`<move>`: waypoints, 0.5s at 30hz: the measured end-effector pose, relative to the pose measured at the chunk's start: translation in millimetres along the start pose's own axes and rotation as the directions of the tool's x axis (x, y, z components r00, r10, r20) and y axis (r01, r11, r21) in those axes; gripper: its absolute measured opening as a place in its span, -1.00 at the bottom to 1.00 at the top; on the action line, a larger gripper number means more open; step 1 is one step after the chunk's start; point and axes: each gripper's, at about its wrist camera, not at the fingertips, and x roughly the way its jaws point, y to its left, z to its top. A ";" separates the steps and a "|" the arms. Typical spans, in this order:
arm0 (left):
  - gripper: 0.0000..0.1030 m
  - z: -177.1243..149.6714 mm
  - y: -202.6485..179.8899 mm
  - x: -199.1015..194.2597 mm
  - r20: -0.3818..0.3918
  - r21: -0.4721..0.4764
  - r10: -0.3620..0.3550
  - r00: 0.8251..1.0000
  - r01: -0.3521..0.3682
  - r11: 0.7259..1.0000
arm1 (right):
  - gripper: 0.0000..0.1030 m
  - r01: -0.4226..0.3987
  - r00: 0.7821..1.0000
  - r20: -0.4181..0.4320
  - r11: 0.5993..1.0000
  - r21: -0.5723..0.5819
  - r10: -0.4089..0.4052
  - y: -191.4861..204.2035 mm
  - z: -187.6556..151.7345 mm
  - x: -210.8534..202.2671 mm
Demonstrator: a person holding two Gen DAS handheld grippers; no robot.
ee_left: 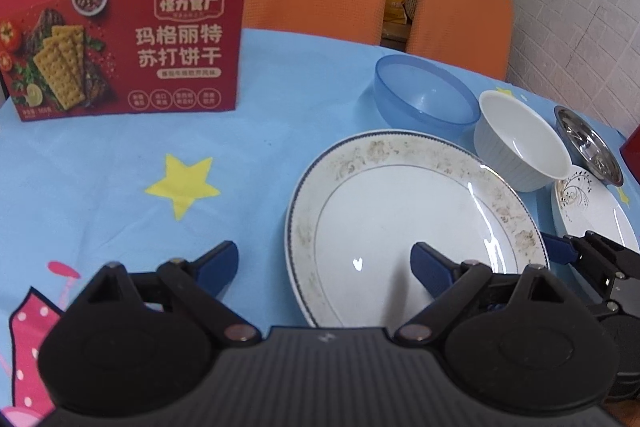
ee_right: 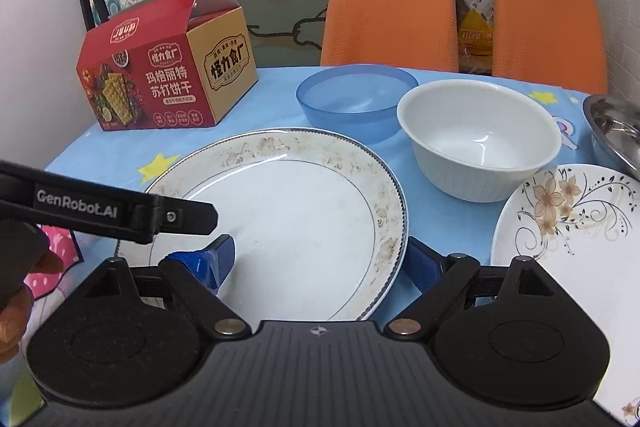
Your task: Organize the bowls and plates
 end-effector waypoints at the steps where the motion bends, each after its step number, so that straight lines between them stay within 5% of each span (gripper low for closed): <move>1: 0.78 -0.8 -2.5 0.9 0.002 0.015 0.013 1.000 -0.013 1.000 | 0.50 0.010 1.000 -0.005 1.000 -0.022 -0.010 2.1 -0.9 1.0; 5: 0.71 -3.5 -7.9 4.2 0.018 0.052 0.047 0.999 -0.048 0.998 | 0.52 0.015 1.000 -0.011 0.998 -0.063 -0.016 1.9 -3.9 -1.1; 7: 0.48 -5.1 -13.7 5.5 0.039 0.083 0.076 0.996 -0.079 0.993 | 0.55 0.016 1.000 -0.012 0.998 -0.057 -0.016 3.5 -4.0 -0.6; 9: 0.20 -6.0 -19.2 3.6 0.046 0.095 0.049 0.998 -0.053 0.994 | 0.56 0.002 1.000 -0.008 0.997 -0.073 -0.003 8.9 -4.3 1.2; 15: 0.00 2.8 -24.7 -3.6 0.025 0.054 0.037 0.999 -0.038 0.998 | 0.54 -0.008 1.000 -0.016 1.000 0.012 0.008 4.0 5.1 -2.1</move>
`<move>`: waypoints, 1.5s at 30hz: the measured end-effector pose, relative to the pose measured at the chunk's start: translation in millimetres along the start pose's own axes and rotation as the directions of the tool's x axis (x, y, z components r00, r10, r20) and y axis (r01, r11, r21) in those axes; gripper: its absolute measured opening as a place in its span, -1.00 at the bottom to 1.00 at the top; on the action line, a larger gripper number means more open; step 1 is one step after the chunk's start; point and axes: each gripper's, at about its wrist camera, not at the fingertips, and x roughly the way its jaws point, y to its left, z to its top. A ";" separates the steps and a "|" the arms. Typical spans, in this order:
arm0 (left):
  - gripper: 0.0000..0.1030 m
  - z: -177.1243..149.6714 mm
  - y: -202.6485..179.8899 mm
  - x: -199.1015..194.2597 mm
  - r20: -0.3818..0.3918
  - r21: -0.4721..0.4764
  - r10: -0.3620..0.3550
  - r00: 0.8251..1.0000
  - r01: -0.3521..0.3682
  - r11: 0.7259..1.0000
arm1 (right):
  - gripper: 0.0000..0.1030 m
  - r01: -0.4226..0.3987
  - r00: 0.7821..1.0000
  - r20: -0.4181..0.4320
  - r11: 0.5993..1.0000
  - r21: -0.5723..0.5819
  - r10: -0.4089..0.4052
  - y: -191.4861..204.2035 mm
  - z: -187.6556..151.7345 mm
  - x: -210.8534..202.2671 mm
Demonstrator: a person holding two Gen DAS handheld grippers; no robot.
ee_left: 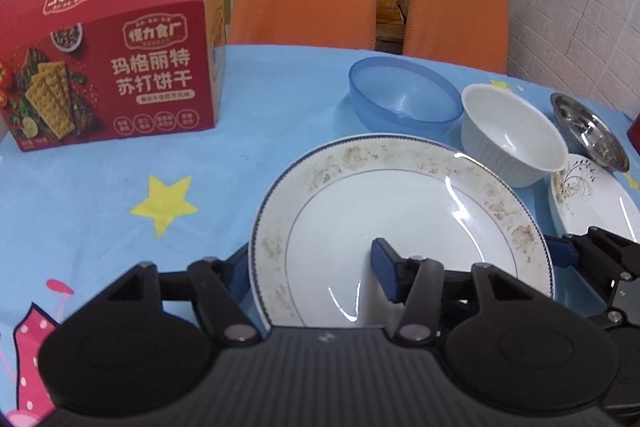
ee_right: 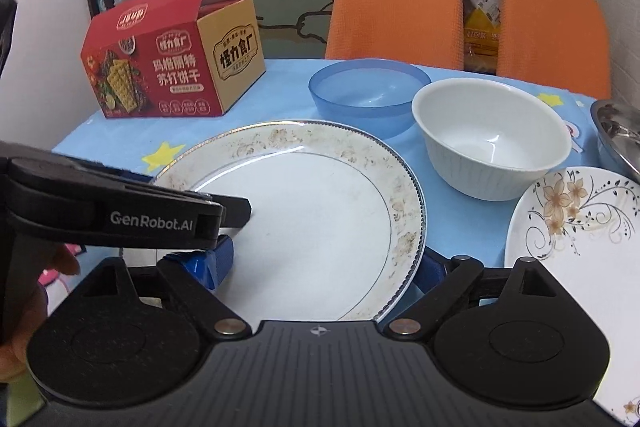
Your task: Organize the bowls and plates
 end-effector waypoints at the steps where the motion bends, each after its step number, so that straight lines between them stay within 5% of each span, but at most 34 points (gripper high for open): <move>1: 0.00 0.9 -2.6 -7.3 0.017 0.006 -0.004 1.000 0.004 1.000 | 0.54 0.004 1.000 0.012 1.000 -0.007 -0.004 1.9 1.7 -4.5; 11: -0.02 -14.3 -15.1 -80.2 0.096 0.025 -0.011 0.995 0.008 1.000 | 0.55 -0.005 0.993 0.114 1.000 0.004 0.004 26.5 0.6 -71.3; 25: -0.02 -120.6 -13.2 -124.3 0.014 -0.013 0.000 1.000 0.000 1.000 | 0.55 -0.020 0.999 0.047 0.998 0.059 0.017 75.4 -90.8 -125.0; 34: 0.01 -128.1 -16.7 -118.8 0.047 0.028 0.048 0.998 -0.050 0.998 | 0.55 -0.025 0.999 0.032 0.999 0.047 0.023 74.8 -105.6 -114.3; 38: 0.03 -129.4 -2.9 -111.6 0.019 -0.014 0.004 1.000 -0.003 1.000 | 0.52 -0.051 0.998 0.029 0.997 0.066 0.049 73.5 -107.5 -115.0; 45: 0.22 -114.8 -2.2 -138.7 0.134 -0.026 0.004 0.991 -0.001 1.000 | 0.52 0.028 0.984 0.173 1.000 0.013 -0.030 75.5 -97.4 -151.3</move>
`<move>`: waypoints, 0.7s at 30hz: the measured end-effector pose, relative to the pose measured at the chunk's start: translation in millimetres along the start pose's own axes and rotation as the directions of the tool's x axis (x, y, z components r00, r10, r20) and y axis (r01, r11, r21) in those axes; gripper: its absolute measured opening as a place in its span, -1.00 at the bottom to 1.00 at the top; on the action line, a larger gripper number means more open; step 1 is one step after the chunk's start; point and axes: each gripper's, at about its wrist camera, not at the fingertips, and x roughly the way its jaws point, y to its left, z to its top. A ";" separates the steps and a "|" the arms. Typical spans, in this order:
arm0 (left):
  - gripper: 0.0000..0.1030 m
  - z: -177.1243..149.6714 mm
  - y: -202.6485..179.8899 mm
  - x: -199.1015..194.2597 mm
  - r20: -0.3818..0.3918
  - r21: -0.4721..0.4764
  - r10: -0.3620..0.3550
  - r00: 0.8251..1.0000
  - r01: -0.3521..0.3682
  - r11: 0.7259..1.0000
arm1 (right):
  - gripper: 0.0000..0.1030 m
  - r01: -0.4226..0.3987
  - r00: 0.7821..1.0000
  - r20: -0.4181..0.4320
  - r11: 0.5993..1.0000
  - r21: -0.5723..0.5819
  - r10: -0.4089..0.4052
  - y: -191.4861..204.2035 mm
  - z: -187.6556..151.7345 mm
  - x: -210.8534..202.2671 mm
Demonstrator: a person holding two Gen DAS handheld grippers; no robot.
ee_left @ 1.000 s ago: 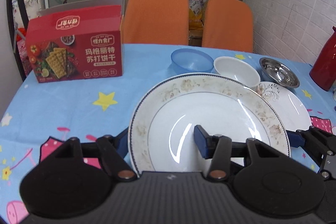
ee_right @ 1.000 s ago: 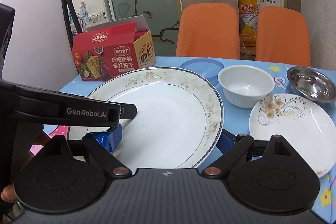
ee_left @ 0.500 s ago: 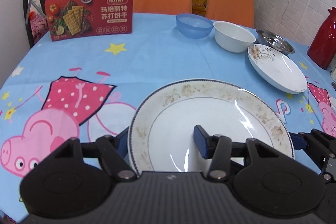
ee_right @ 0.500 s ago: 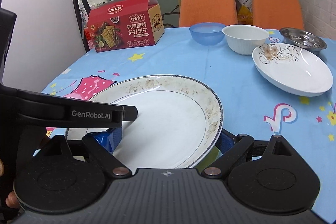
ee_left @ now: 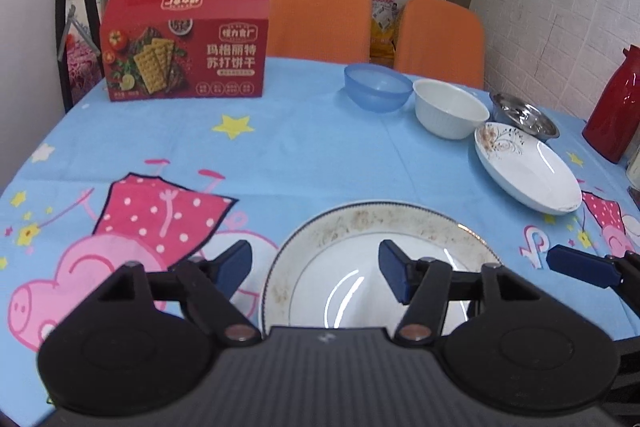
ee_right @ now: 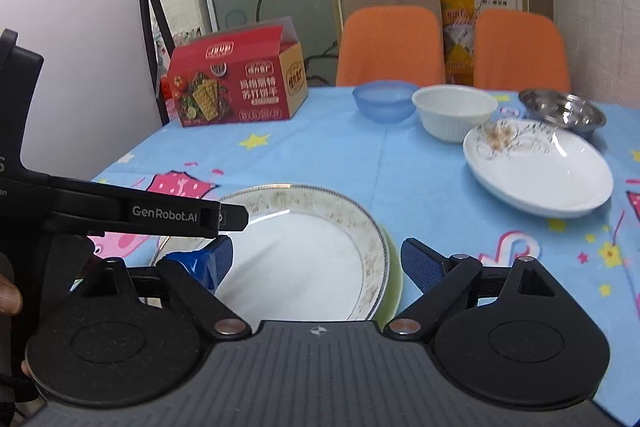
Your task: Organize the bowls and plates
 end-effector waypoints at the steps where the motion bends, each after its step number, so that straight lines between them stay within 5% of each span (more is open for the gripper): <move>1: 0.27 2.2 -0.1 -2.6 0.011 0.001 0.008 1.000 -0.008 1.000 | 0.52 0.007 1.000 0.012 1.000 -0.013 -0.007 -0.2 2.5 -3.8; 21: 0.41 17.1 -54.5 12.4 -0.007 0.086 -0.009 1.000 0.009 0.996 | 0.53 0.057 0.998 -0.038 0.989 0.135 -0.052 -68.4 -4.0 -12.8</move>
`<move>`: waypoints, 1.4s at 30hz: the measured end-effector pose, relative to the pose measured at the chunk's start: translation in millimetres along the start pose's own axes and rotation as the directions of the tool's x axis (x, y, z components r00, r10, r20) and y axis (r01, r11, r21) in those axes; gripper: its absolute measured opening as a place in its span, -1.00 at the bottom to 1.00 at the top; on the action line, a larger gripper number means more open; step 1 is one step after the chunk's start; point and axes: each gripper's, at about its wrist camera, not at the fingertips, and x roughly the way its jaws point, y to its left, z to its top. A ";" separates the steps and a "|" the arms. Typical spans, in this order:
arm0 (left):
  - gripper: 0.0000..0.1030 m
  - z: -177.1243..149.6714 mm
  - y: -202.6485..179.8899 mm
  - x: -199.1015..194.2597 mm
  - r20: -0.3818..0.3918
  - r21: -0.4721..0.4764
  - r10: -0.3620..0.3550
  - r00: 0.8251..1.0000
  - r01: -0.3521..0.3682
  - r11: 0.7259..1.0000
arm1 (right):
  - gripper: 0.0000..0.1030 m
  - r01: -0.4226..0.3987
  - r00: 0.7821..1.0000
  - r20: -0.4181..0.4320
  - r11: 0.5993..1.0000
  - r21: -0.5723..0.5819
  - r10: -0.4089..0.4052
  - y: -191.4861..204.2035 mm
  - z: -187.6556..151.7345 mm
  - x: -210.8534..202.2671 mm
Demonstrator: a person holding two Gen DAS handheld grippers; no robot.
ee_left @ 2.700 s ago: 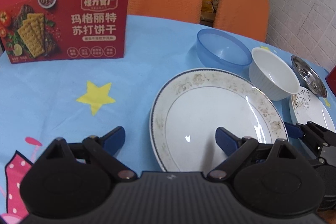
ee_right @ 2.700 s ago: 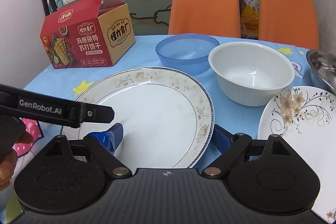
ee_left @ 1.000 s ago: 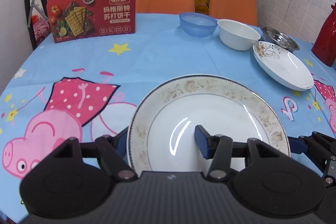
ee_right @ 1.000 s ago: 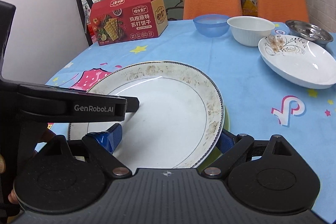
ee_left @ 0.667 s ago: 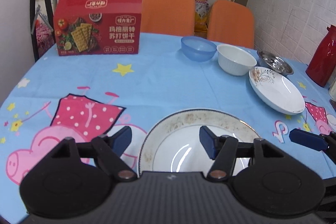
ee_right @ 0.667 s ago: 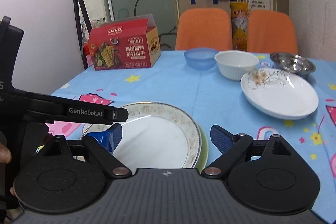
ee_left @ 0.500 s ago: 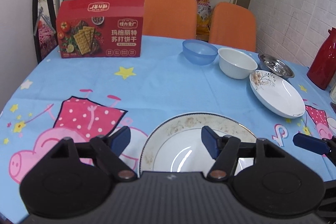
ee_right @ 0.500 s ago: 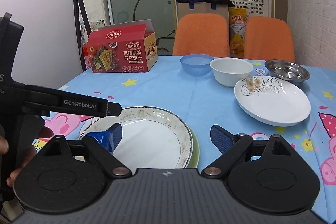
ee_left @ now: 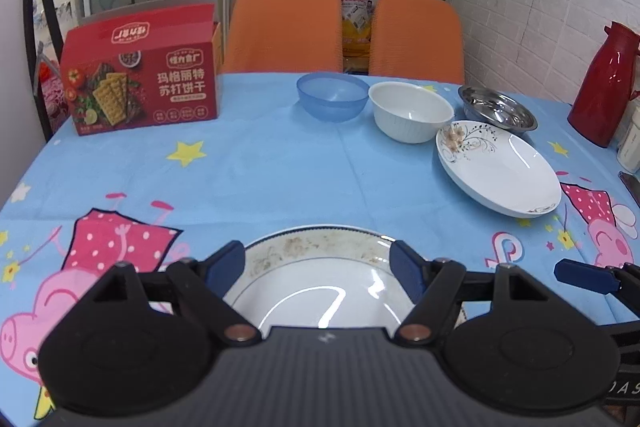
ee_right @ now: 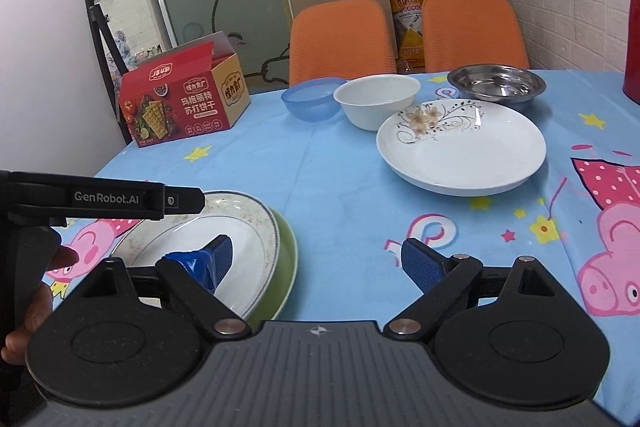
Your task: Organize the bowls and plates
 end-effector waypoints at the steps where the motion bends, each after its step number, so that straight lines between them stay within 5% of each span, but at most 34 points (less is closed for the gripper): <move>1: 0.41 2.9 -3.3 2.4 0.000 0.007 0.001 1.000 -0.001 1.000 | 0.53 0.004 1.000 0.000 1.000 0.009 -0.004 -5.3 1.4 0.6; 15: 0.41 31.3 -38.7 43.2 -0.050 0.093 0.005 0.999 -0.001 0.996 | 0.53 0.062 0.998 -0.007 0.986 0.153 -0.062 -76.5 11.5 19.3; 22: 0.41 60.9 -50.6 66.4 -0.105 0.054 -0.152 0.983 0.158 0.986 | 0.53 0.094 0.993 0.049 0.976 0.197 -0.105 -108.8 24.2 14.4; 26: 0.41 86.1 -65.4 99.4 -0.144 0.030 -0.217 0.966 0.223 0.974 | 0.54 0.158 0.983 0.062 0.973 0.169 -0.171 -128.8 51.9 27.7; 34: 0.41 98.8 -93.8 179.2 -0.270 -0.036 -0.265 0.925 0.266 0.963 | 0.53 0.215 0.975 -0.091 0.967 0.136 -0.204 -159.5 69.4 91.3; 42: 0.41 95.3 -111.8 198.6 -0.273 0.025 -0.210 0.939 0.226 0.974 | 0.58 0.233 0.968 -0.100 0.972 0.002 -0.232 -145.7 66.1 110.1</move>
